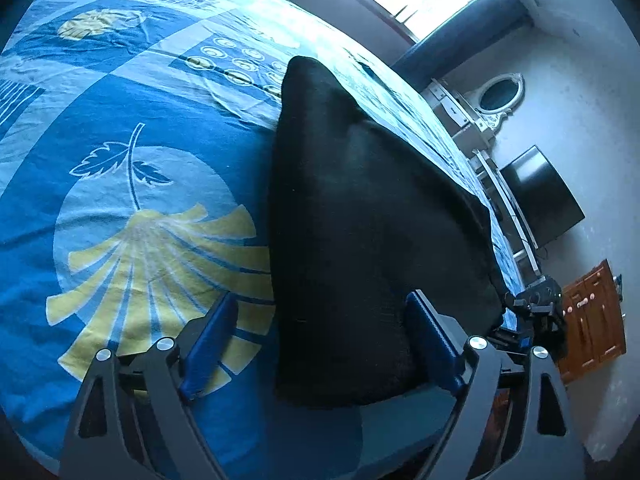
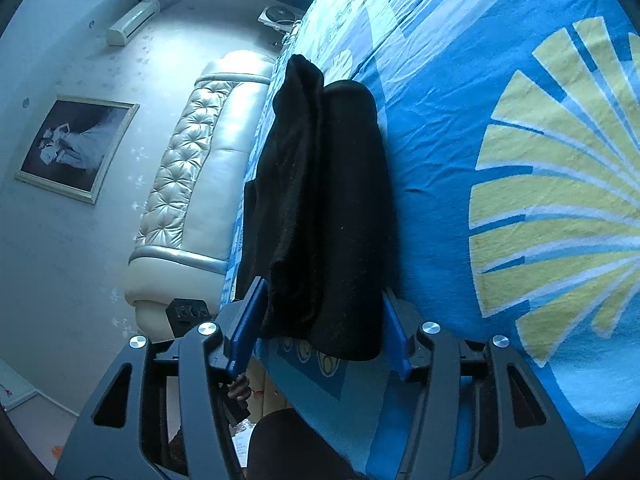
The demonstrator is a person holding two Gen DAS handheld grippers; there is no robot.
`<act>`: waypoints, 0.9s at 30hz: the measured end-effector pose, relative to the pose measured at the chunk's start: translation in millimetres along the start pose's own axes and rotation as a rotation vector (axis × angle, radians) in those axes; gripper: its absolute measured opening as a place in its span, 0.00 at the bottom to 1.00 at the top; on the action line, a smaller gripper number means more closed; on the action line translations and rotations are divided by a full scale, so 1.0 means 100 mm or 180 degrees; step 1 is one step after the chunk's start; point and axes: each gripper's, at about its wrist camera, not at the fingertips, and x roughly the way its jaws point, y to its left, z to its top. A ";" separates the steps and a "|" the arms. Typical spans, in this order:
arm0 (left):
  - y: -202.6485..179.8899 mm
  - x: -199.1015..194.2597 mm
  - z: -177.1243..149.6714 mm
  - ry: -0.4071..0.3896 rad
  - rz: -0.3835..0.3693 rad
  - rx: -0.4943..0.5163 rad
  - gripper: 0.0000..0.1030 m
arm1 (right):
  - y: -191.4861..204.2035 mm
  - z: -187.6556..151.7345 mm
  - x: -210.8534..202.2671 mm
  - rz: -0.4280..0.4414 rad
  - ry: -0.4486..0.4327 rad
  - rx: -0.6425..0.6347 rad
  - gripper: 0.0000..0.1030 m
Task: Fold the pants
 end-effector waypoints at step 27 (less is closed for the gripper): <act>-0.36 -0.23 -0.18 -0.0355 0.1021 0.0073 0.83 | 0.47 -0.76 -0.29 -0.1531 -0.0621 -0.0721 0.76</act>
